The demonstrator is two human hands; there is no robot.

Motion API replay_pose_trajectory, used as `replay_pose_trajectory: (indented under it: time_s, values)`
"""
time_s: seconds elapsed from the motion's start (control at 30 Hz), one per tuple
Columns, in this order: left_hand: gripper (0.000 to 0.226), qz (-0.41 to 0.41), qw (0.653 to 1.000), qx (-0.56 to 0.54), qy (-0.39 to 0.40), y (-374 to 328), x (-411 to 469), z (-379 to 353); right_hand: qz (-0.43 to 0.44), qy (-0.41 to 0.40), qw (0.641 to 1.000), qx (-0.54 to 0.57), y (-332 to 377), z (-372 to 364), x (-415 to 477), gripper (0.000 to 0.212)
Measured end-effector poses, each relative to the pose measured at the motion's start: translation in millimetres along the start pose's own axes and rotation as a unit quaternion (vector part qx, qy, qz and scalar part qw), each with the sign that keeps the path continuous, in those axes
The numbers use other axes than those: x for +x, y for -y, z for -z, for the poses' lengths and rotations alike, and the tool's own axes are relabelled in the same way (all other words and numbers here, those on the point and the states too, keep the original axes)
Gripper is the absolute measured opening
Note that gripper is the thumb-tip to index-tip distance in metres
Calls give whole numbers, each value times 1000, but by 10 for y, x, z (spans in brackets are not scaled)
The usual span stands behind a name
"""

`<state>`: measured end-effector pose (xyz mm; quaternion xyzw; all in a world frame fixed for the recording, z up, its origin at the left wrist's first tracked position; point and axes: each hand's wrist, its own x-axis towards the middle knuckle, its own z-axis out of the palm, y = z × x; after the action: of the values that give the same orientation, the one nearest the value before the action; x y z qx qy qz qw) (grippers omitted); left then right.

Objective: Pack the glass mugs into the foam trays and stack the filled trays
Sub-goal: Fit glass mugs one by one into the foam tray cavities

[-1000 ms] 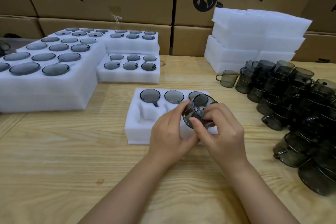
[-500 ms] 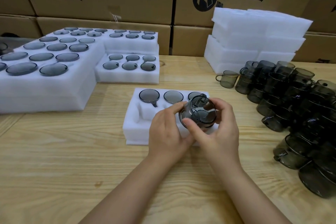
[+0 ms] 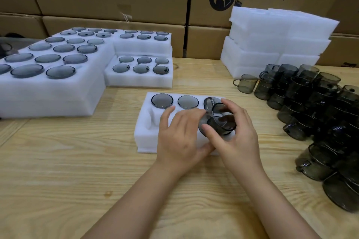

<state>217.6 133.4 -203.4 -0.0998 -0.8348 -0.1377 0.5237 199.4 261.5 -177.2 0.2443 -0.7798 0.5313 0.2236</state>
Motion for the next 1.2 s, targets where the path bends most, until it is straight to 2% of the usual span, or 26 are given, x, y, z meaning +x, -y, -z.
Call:
replay_pose_trajectory:
  time_s: [0.13, 0.2, 0.27, 0.3, 0.33, 0.4, 0.43, 0.53, 0.57, 0.63, 0.7, 0.87, 1.07, 1.2]
  values:
    - [59, -9, 998, 50, 23, 173, 44, 156, -22, -6, 1000, 18, -5, 30, 27, 56]
    - [48, 45, 998, 34, 5, 295, 82, 264, -34, 1, 999, 24, -5, 40, 34, 55]
    - [38, 158, 987, -36, -16, 450, 127, 333, -39, 12, 999, 28, -7, 44, 32, 56]
    - [33, 240, 963, -119, -19, 546, 157, 364, -39, 17, 999, 29, -8, 44, 32, 56]
    - [29, 328, 917, -226, -20, 636, 194, 395, -37, 23, 999, 29, -9, 40, 32, 57]
    - [30, 462, 781, -420, 3, 803, 216, 433, -34, 34, 998, 36, -3, 26, 23, 57]
    - [37, 491, 738, -462, 21, 888, 178, 438, -33, 39, 998, 40, 1, 18, 15, 58]
    - [77, 527, 676, -509, 86, 988, 31, 416, -21, 56, 997, 41, 27, -26, 6, 59]
    - [83, 519, 672, -519, 99, 987, 2, 402, -19, 64, 997, 42, 32, -46, 16, 60]
    - [85, 492, 688, -521, 116, 983, -21, 380, -21, 82, 996, 41, 46, -90, 68, 59]
    - [86, 490, 687, -524, 117, 985, -4, 379, -34, 108, 993, 23, 70, -138, 151, 60]
    - [84, 483, 691, -520, 136, 991, 1, 400, -26, 202, 976, -81, 122, -245, 318, 65]
    - [76, 476, 687, -525, 161, 1021, 3, 399, -19, 250, 951, -180, 155, -225, 416, 63]
    - [75, 475, 685, -528, 160, 1040, -6, 387, -23, 248, 942, -224, 180, -253, 354, 66]
